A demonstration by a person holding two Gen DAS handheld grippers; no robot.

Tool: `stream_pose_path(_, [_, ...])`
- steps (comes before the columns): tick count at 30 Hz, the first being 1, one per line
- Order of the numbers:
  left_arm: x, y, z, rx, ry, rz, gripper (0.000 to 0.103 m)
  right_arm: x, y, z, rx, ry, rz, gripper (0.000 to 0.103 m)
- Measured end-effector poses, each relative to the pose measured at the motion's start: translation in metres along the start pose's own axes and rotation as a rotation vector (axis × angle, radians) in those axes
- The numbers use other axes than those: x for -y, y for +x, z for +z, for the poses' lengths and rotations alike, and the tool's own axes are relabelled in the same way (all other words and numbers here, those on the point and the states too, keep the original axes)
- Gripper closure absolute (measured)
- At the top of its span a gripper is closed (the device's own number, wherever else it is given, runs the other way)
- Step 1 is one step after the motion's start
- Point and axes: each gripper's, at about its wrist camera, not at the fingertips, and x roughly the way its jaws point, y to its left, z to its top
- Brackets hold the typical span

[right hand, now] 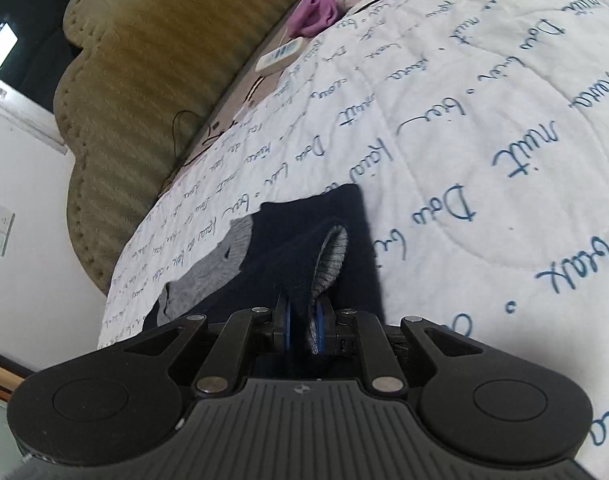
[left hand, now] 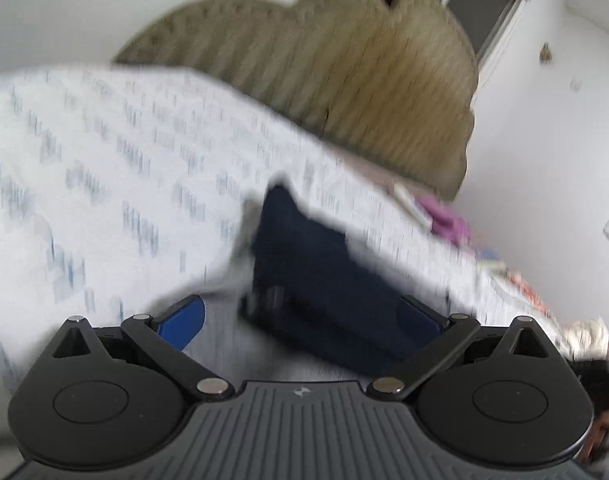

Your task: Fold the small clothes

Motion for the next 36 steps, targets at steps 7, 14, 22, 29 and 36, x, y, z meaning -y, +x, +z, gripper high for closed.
stream_pose_path(7, [-0.004,0.100,0.071,-0.203,0.063,0.155,0.008,0.008,-0.006,0.003,-0.004,0.011,0.011,0.087])
stream_pose_path(14, [0.012,0.160,0.075,-0.339,0.234,0.234,0.099,0.002,-0.015,0.012,-0.007,0.014,0.067,0.087])
stream_pose_path(22, [0.024,0.166,0.052,-0.243,0.529,0.365,0.101,0.014,0.005,0.008,-0.051,-0.048,-0.031,0.089])
stream_pose_path(29, [0.043,0.114,0.046,-0.139,0.670,0.345,0.093,0.014,-0.017,0.003,0.038,-0.015,-0.005,0.073])
stream_pose_path(36, [0.026,0.118,0.031,-0.243,0.595,0.321,0.063,0.006,-0.033,-0.006,0.043,-0.152,-0.111,0.060])
